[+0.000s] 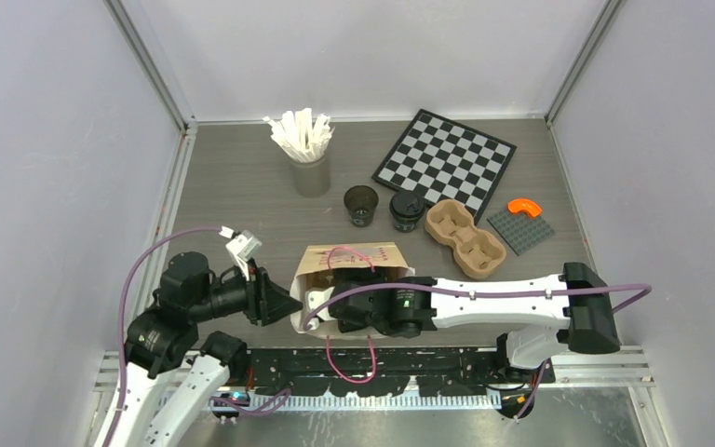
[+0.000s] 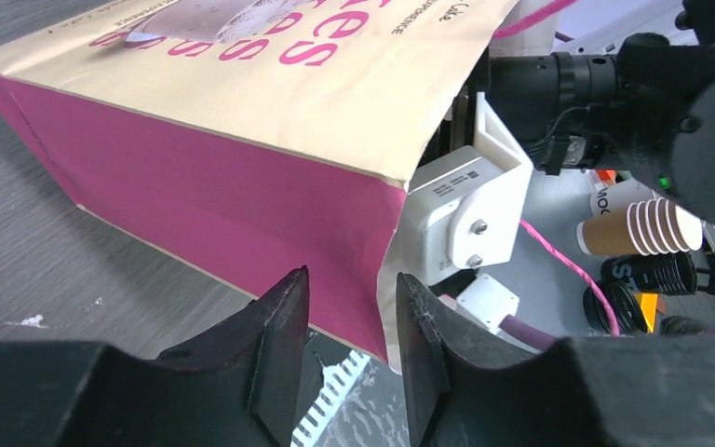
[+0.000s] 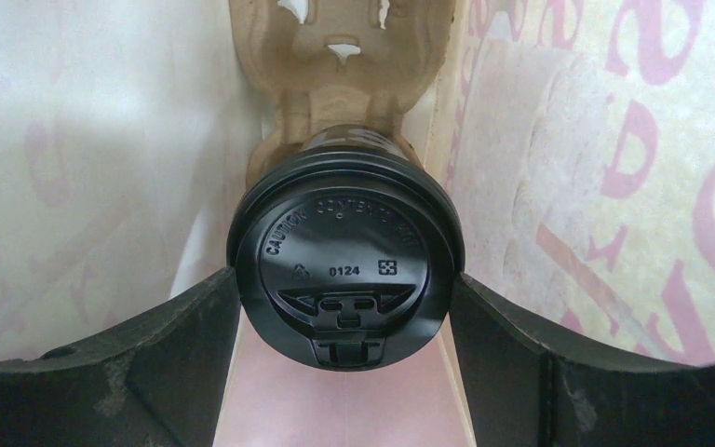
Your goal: Pack the takeout coffee
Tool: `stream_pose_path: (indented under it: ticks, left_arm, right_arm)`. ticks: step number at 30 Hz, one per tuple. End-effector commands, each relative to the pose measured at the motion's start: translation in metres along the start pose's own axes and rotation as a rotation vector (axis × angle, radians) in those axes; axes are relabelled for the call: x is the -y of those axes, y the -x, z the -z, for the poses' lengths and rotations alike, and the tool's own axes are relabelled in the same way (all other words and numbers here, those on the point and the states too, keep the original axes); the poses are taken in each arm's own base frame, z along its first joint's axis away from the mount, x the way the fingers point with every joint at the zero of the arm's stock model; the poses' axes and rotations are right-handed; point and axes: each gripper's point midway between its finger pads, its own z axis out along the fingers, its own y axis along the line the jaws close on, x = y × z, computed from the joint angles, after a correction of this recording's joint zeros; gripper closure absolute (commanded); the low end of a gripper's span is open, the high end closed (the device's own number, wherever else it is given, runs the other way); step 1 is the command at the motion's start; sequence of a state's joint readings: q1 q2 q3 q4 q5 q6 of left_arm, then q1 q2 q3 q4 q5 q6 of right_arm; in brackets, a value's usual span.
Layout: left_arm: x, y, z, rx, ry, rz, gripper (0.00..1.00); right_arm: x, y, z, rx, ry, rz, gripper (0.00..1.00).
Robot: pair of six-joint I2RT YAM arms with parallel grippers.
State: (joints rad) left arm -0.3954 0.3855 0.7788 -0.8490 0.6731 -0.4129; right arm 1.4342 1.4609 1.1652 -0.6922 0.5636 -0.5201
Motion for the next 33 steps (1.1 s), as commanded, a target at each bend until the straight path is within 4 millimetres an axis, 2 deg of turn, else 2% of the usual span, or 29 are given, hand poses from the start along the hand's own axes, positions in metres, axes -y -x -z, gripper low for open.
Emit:
stream_pose_path:
  ticks: [1, 3, 11, 14, 23, 27, 33]
  left_arm:
    - [0.002, -0.006, 0.007, -0.034, 0.02, 0.023, 0.59]
    - [0.003, -0.008, 0.007, -0.031, 0.007, 0.007, 0.6]
    - [0.008, -0.013, 0.007, -0.002, -0.048, -0.037, 0.9]
    - [0.01, -0.014, 0.007, -0.005, -0.062, -0.046, 0.97]
    - [0.011, -0.014, 0.007, -0.002, -0.076, -0.061, 1.0]
    - [0.013, -0.015, 0.008, 0.0, -0.083, -0.066, 1.0]
    - [0.014, -0.015, 0.008, -0.002, -0.092, -0.069, 1.0]
  right_arm:
    - [0.003, 0.002, -0.005, 0.003, -0.062, -0.031, 0.2]
    - [0.004, 0.001, -0.006, -0.002, -0.072, -0.027, 0.2]
    - [0.007, 0.0, -0.003, 0.009, -0.096, -0.021, 0.2]
    - [0.0, -0.001, 0.0, 0.035, -0.058, -0.039, 0.2]
    - [-0.013, -0.003, 0.004, 0.059, 0.005, -0.091, 0.2]
    - [-0.006, -0.012, -0.003, 0.006, -0.065, -0.067, 0.2]
    - [0.004, -0.011, -0.002, 0.002, -0.113, -0.041, 0.2]
